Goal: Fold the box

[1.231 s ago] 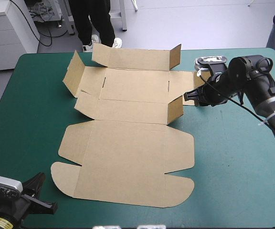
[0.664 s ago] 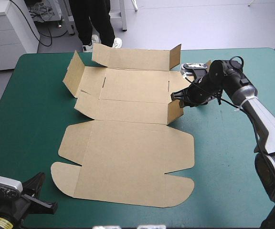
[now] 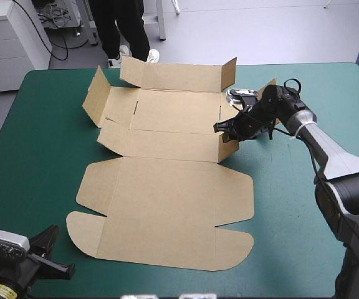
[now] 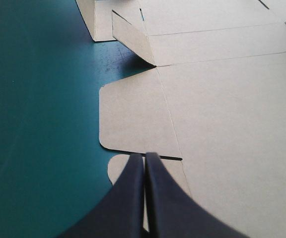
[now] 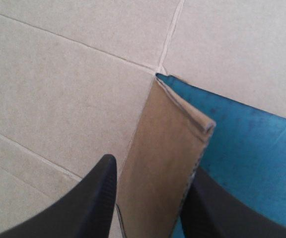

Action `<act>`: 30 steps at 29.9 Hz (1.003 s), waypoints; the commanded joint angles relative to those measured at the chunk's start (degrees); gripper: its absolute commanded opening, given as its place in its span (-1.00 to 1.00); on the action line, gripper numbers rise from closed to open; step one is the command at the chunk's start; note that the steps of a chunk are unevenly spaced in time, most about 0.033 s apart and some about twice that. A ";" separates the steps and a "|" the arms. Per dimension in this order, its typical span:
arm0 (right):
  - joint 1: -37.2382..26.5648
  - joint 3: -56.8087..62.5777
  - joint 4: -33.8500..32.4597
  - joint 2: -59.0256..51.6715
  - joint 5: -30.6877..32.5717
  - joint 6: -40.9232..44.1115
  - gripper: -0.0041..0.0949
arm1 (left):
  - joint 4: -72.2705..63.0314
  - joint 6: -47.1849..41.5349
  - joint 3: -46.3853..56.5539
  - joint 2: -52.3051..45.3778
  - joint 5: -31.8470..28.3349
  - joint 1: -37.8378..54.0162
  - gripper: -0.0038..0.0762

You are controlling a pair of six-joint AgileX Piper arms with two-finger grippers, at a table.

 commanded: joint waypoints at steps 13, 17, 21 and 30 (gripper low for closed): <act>0.00 -6.27 1.91 2.89 4.96 -0.49 -0.18 | -0.30 -0.12 -1.41 0.86 -4.34 0.10 -0.92; 0.00 -6.68 1.66 3.26 3.87 1.86 -0.24 | -0.30 -0.12 -1.41 0.86 -4.34 0.10 -0.92; 0.00 -6.95 1.18 3.26 3.89 2.13 -0.47 | -0.30 -0.12 -1.41 0.86 -4.34 0.10 -0.92; 0.00 -7.77 -1.34 3.26 4.27 1.48 -0.93 | -0.30 -0.12 -1.41 0.86 -4.34 0.10 -0.92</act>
